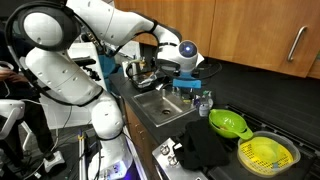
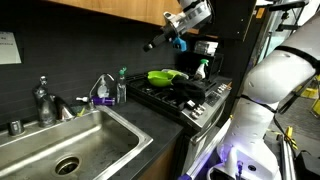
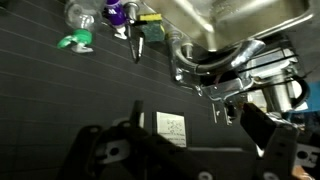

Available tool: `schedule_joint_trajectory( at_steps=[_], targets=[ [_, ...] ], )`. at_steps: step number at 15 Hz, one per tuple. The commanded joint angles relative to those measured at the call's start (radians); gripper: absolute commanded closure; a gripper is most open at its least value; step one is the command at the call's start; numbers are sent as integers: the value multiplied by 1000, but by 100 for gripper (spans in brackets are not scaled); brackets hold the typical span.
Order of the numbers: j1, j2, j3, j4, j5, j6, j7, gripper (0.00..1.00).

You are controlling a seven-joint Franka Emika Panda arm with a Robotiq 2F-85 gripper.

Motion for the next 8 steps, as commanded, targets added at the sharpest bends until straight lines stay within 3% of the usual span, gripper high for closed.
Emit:
schedule_joint_trajectory(
  at_steps=[1, 8],
  targets=[
    [4, -66, 68, -75, -55, 108, 88, 0],
    [96, -207, 103, -153, -311, -95, 336, 0]
  ],
)
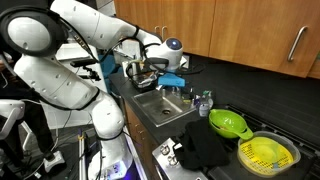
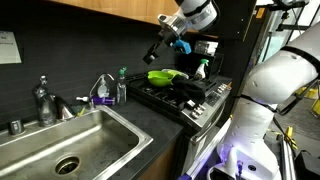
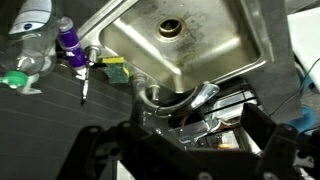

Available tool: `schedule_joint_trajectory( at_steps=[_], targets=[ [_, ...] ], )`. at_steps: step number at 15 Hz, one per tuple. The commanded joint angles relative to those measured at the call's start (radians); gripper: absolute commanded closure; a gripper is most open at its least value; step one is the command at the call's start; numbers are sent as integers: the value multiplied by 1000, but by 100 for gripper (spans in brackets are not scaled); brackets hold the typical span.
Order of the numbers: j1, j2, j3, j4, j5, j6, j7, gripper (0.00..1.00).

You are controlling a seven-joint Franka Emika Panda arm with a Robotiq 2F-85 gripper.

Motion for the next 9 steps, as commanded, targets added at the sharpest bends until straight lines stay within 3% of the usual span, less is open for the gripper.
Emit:
schedule_joint_trajectory(
  at_steps=[1, 9],
  targets=[
    [57, -101, 2, -28, -116, -103, 111, 0],
    [154, -37, 58, 63, -532, -270, 283, 0]
  ],
)
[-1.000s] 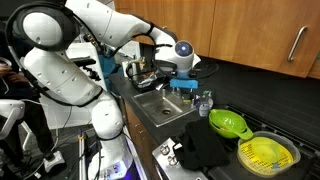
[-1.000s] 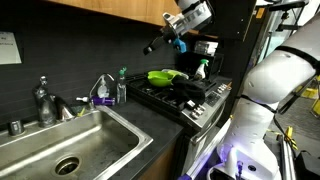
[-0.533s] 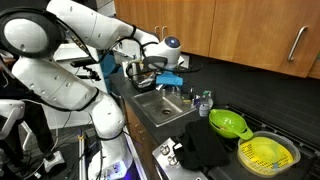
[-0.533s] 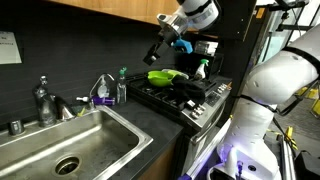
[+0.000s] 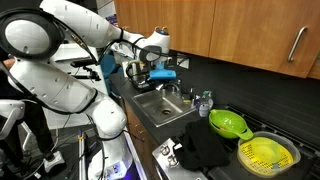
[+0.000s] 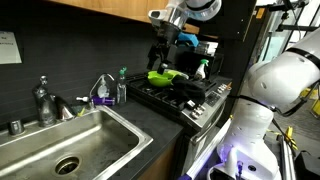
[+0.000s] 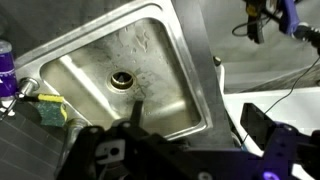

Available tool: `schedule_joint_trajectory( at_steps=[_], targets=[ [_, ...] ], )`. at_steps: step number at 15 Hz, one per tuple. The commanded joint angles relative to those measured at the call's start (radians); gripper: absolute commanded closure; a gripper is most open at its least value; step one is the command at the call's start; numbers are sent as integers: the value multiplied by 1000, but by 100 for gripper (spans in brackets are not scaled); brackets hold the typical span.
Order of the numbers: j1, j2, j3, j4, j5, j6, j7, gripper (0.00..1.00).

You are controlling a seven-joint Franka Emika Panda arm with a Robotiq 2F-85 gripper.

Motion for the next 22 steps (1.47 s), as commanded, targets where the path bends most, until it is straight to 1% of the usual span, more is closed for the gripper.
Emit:
schedule_joint_trajectory(
  at_steps=[1, 3, 8, 9, 11, 16, 17, 18, 19, 21, 22],
  targets=[
    [14, 58, 35, 61, -209, -40, 101, 0],
    [19, 70, 61, 81, -333, -56, 157, 0],
    [85, 59, 143, 114, -578, -82, 222, 0],
    [108, 61, 89, 88, -529, -59, 216, 0],
    [127, 59, 93, 88, -539, -60, 233, 0],
    [124, 59, 72, 84, -536, -60, 229, 0],
    [121, 76, 97, 105, -572, -65, 235, 0],
    [114, 92, 131, 137, -626, -100, 249, 0],
    [118, 107, 155, 173, -678, -143, 249, 0],
    [132, 139, 189, 237, -754, -225, 251, 0],
    [143, 163, 215, 280, -783, -284, 254, 0]
  ],
)
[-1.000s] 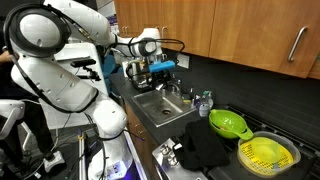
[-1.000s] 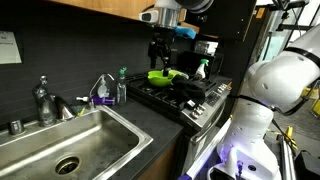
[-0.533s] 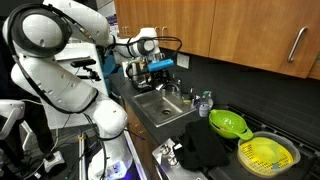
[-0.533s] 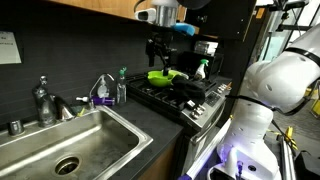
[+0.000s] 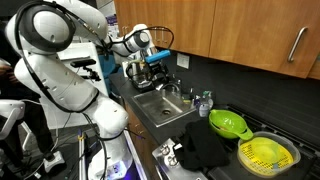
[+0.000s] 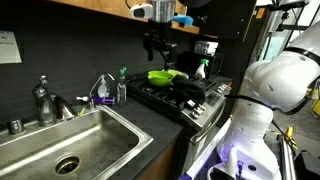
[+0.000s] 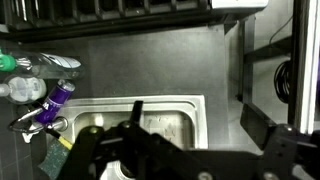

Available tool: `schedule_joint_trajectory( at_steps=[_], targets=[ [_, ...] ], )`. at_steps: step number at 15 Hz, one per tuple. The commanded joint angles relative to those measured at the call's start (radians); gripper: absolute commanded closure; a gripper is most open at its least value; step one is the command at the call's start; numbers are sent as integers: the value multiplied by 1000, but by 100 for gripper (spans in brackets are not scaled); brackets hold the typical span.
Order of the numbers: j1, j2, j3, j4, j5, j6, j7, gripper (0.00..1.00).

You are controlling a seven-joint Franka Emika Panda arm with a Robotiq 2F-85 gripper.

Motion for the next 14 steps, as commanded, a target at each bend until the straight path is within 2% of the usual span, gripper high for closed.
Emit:
schedule_joint_trajectory(
  at_steps=[1, 5, 9, 13, 14],
  targets=[
    [40, 103, 72, 163, -118, -183, 14, 0],
    [110, 244, 139, 305, -176, -303, -48, 0],
    [157, 382, 180, 399, -210, -336, -148, 0],
    [166, 479, 201, 462, -264, -369, -300, 0],
    [165, 430, 196, 408, -220, -320, -231, 0]
  ],
)
